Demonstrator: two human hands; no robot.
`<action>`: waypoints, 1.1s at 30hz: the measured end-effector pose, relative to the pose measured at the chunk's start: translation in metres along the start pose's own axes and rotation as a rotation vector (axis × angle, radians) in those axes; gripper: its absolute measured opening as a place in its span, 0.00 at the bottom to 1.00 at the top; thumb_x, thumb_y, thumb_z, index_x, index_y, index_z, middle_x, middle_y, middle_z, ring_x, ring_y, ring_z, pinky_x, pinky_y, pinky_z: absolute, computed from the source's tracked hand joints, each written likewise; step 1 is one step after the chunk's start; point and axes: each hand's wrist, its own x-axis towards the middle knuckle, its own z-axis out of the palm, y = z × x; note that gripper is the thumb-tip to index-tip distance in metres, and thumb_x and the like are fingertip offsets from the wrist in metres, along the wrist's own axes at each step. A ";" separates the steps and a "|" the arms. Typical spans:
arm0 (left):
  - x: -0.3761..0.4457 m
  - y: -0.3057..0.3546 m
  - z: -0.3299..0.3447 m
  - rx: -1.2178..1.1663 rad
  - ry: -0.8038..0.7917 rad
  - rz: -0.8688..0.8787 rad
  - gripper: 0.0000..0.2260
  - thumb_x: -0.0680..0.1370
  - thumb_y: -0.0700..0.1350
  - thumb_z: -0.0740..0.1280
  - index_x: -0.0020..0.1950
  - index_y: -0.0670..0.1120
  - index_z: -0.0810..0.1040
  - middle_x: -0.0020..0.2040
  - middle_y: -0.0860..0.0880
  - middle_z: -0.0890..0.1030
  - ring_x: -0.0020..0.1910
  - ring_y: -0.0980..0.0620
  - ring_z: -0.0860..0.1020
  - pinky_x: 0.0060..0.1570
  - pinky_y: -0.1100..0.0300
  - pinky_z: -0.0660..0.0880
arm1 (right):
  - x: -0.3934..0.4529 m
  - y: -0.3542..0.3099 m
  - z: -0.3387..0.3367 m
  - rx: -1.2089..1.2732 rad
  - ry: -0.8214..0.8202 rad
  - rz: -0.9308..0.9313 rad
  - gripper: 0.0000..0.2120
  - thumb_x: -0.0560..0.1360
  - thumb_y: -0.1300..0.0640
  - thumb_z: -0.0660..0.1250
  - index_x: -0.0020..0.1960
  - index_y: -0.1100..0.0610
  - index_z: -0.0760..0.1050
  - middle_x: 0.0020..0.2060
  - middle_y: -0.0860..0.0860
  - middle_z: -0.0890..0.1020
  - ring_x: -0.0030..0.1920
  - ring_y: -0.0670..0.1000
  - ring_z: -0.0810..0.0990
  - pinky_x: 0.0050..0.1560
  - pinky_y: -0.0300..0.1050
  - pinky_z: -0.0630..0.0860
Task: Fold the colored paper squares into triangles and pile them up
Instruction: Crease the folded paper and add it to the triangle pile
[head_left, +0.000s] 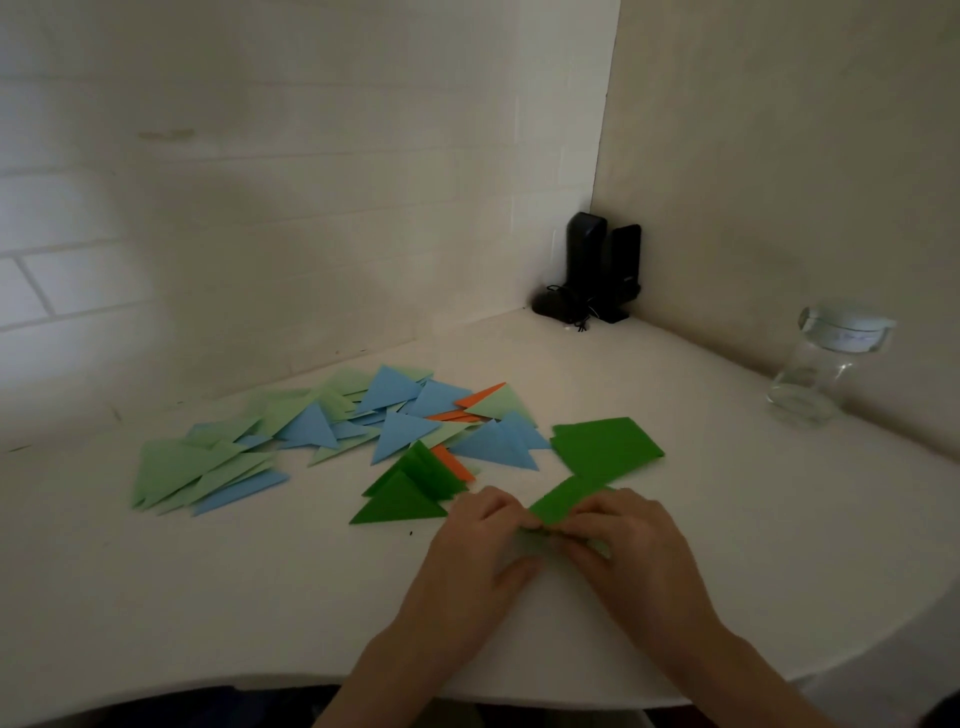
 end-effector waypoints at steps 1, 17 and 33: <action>-0.002 -0.001 0.002 0.017 -0.017 -0.007 0.11 0.71 0.48 0.70 0.53 0.52 0.78 0.52 0.56 0.74 0.52 0.60 0.69 0.54 0.74 0.62 | -0.003 0.001 0.002 -0.002 -0.031 0.009 0.11 0.69 0.42 0.62 0.43 0.42 0.82 0.39 0.39 0.81 0.42 0.44 0.76 0.40 0.40 0.65; 0.006 -0.009 0.009 -0.112 -0.003 -0.146 0.12 0.69 0.62 0.64 0.38 0.55 0.76 0.42 0.58 0.76 0.46 0.59 0.74 0.49 0.63 0.70 | 0.000 0.016 0.001 0.215 -0.251 0.134 0.13 0.65 0.38 0.64 0.36 0.47 0.76 0.32 0.38 0.75 0.38 0.39 0.75 0.38 0.29 0.69; 0.014 -0.007 0.015 0.037 -0.067 -0.177 0.09 0.72 0.55 0.70 0.38 0.56 0.71 0.42 0.59 0.72 0.46 0.58 0.69 0.46 0.68 0.64 | 0.006 0.006 -0.004 0.203 -0.319 0.284 0.08 0.66 0.48 0.74 0.35 0.46 0.75 0.33 0.44 0.77 0.44 0.42 0.74 0.39 0.30 0.68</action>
